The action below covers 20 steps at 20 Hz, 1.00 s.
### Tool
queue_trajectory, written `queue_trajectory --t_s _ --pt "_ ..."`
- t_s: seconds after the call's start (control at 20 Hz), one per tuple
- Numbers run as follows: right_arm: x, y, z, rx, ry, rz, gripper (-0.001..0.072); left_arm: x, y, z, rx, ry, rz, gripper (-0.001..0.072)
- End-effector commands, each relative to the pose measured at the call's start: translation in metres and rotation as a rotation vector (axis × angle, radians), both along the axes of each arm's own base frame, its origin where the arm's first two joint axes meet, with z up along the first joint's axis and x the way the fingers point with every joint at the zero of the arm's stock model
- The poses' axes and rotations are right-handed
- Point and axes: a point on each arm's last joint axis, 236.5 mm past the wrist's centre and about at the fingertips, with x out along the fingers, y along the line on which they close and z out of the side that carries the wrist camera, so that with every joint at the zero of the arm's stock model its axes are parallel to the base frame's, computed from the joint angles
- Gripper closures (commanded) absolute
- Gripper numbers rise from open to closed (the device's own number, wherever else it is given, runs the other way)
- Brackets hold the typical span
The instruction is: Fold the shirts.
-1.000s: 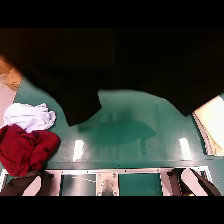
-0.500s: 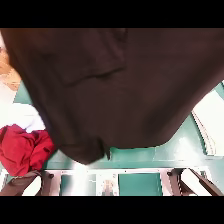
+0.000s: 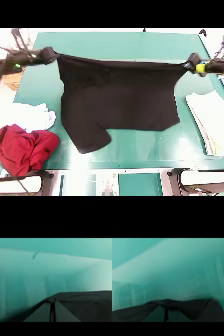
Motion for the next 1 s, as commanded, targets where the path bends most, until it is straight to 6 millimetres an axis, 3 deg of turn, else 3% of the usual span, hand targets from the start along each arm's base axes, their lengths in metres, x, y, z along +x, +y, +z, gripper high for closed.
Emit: queue_trajectory --t_s 0.0,0.15,0.3,0.5,0.65,0.95 --pt "0.033 0.010 -0.070 0.063 0.070 -0.016 0.0692 0.036 0.012 -0.075 -0.032 0.080 0.063 0.0682" --pt "0.049 0.007 -0.086 0.082 0.078 -0.017 0.0692 0.049 0.018 -0.090 -0.019 0.082 0.081 0.0682" --pt "0.053 0.008 -0.080 0.077 0.074 0.006 0.0692 0.051 0.019 -0.088 -0.002 0.069 0.077 0.0682" --pt "0.018 0.006 -0.089 0.078 0.196 0.116 0.0692 0.020 0.002 -0.109 0.044 0.175 -0.065 0.0682" --pt "-0.004 0.002 -0.095 0.120 0.269 0.152 0.0692 0.004 0.006 -0.127 0.093 0.264 -0.083 0.0682" --pt "-0.010 0.009 -0.109 0.100 0.311 0.180 0.0691 -0.007 0.011 -0.159 0.094 0.364 -0.064 0.0682"
